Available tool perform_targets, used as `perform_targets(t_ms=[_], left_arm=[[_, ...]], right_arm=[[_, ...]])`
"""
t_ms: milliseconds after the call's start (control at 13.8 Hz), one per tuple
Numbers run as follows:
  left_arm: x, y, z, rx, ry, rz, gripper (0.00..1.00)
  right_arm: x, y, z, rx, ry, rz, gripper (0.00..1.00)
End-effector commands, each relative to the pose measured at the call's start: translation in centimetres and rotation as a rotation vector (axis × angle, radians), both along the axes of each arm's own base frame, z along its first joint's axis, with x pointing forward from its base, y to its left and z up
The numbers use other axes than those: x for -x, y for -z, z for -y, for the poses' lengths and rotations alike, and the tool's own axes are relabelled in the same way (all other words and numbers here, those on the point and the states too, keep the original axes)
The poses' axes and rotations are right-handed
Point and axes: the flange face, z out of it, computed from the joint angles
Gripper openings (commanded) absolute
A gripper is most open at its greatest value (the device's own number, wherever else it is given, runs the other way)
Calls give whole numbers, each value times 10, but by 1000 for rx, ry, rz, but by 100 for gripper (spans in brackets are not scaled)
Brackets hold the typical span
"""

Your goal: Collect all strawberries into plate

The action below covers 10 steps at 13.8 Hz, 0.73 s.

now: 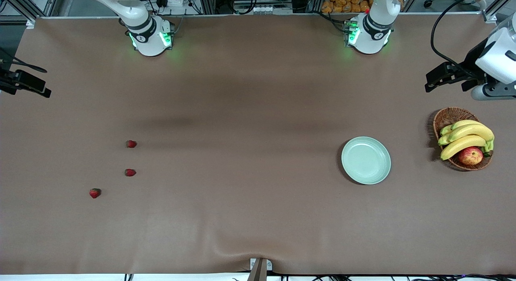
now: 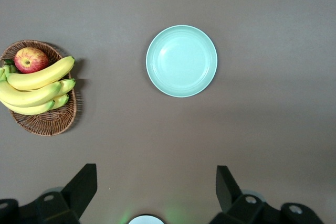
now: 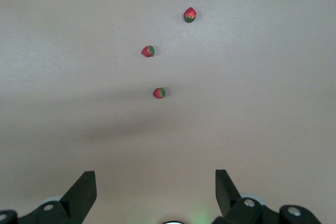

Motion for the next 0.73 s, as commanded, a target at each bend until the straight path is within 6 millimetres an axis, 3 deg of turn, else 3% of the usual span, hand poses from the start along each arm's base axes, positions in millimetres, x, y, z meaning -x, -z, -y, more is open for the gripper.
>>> perform_targets(t_ms=[0, 218, 436, 508, 654], left_arm=[[6, -8, -2, -35, -2, 3, 100], [5, -14, -6, -45, -11, 15, 100], [-2, -4, -9, -70, -6, -2, 100], [-1, -3, -7, -70, -5, -6, 100], [0, 1, -5, -69, -4, -17, 100]], right_arm=[[8, -6, -1, 15, 8, 18, 100], [8, -8, -3, 15, 5, 22, 100], [4, 2, -8, 14, -6, 1, 100], [-1, 14, -11, 13, -11, -23, 100], [-17, 62, -15, 12, -19, -112, 100]])
